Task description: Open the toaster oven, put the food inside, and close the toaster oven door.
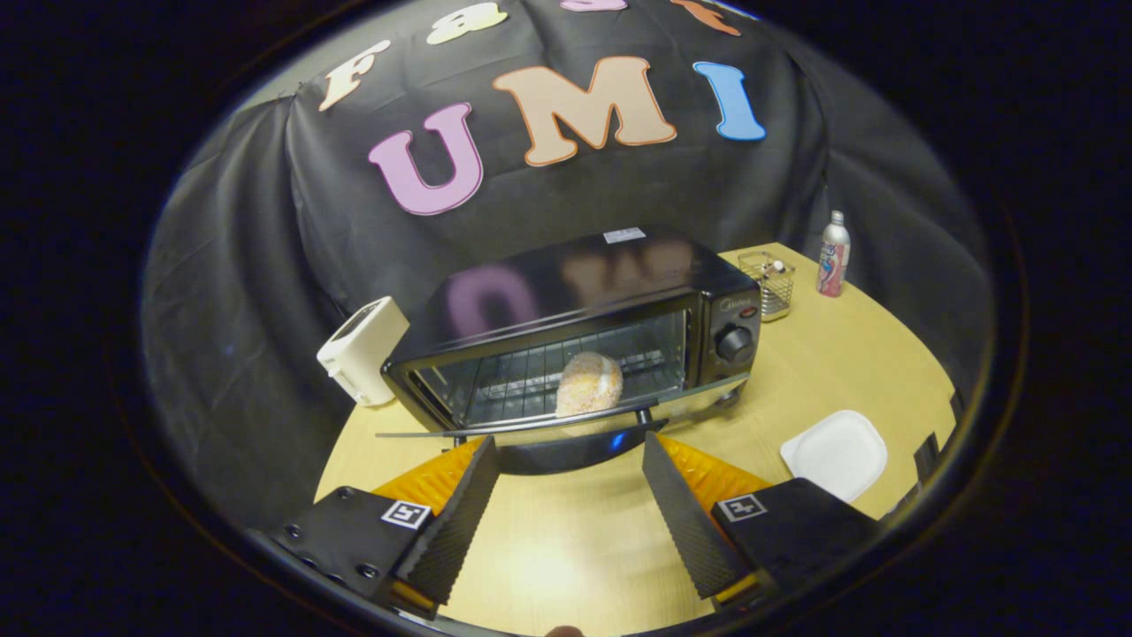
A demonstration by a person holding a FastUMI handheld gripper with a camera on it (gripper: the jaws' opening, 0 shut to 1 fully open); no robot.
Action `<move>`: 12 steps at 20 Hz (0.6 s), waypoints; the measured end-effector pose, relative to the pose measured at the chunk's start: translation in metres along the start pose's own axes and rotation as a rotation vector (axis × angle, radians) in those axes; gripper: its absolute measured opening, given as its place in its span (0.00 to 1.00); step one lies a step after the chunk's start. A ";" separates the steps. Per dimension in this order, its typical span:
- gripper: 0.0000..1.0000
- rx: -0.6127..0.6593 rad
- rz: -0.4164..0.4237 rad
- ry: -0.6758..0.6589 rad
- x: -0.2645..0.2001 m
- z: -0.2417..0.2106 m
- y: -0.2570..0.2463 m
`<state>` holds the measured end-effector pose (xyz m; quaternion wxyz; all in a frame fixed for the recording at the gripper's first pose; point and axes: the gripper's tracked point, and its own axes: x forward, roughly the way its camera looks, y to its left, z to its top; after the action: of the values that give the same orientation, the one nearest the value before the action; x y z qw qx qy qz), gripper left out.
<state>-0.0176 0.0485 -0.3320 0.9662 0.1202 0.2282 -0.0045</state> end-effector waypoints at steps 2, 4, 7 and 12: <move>1.00 0.016 0.004 -0.015 0.007 0.009 0.003; 1.00 0.032 0.009 -0.034 0.013 0.019 0.006; 1.00 0.039 0.012 -0.049 0.026 0.032 0.010; 1.00 0.069 0.018 -0.065 0.041 0.045 0.012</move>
<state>0.0393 0.0518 -0.3083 0.9683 0.1551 0.1955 -0.0075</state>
